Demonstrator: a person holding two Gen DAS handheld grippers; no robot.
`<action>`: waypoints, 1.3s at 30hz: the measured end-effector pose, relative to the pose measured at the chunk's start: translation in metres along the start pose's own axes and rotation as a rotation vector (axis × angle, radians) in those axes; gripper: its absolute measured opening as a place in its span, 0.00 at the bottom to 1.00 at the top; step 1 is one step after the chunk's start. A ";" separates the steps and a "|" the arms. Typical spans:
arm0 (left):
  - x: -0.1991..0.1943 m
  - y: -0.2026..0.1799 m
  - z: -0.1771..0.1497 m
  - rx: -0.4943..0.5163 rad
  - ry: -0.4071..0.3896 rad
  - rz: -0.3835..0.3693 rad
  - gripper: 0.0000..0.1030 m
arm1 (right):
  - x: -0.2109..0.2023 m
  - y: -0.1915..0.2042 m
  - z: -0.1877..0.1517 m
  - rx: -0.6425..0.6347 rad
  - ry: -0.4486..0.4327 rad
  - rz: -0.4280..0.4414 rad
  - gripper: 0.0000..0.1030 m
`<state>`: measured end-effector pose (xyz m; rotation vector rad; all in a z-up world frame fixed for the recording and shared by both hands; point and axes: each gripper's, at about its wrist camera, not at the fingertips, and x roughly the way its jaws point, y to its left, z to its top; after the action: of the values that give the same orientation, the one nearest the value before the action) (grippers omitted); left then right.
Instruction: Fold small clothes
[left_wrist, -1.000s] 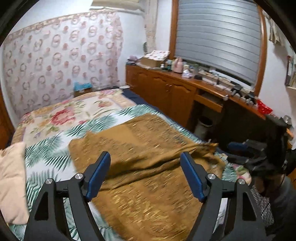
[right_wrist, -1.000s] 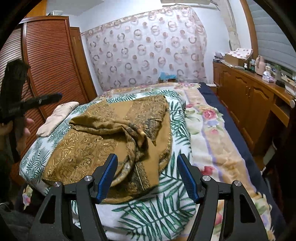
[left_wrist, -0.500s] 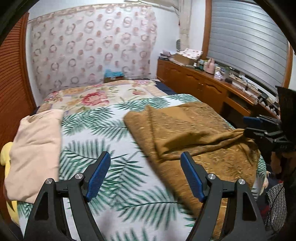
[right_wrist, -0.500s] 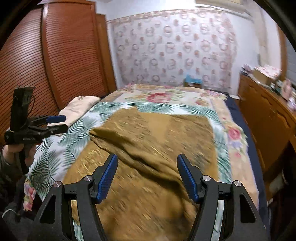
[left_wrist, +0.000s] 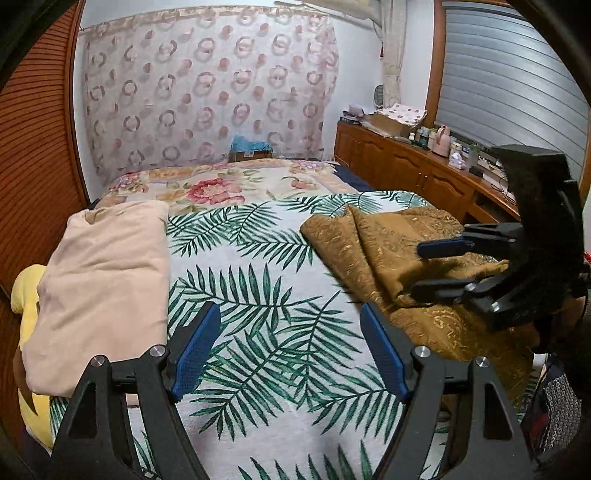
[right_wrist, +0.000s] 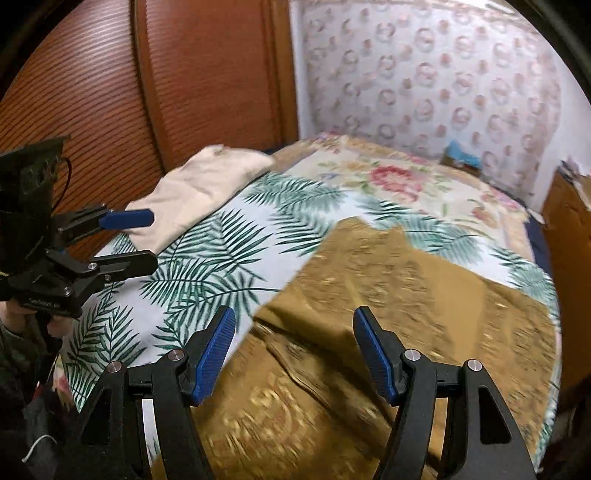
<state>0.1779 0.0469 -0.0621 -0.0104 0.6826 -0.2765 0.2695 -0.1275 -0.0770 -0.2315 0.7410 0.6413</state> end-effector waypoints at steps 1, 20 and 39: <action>0.003 0.002 -0.001 -0.003 0.004 -0.004 0.76 | 0.008 -0.001 0.001 -0.007 0.019 0.007 0.67; 0.043 -0.012 -0.001 0.000 0.069 -0.076 0.76 | -0.007 -0.068 0.016 0.036 -0.020 -0.084 0.07; 0.062 -0.043 -0.003 0.048 0.135 -0.114 0.76 | -0.002 -0.178 0.027 0.126 0.031 -0.347 0.05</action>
<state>0.2118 -0.0106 -0.0985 0.0156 0.8110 -0.4062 0.3927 -0.2571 -0.0607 -0.2469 0.7467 0.2616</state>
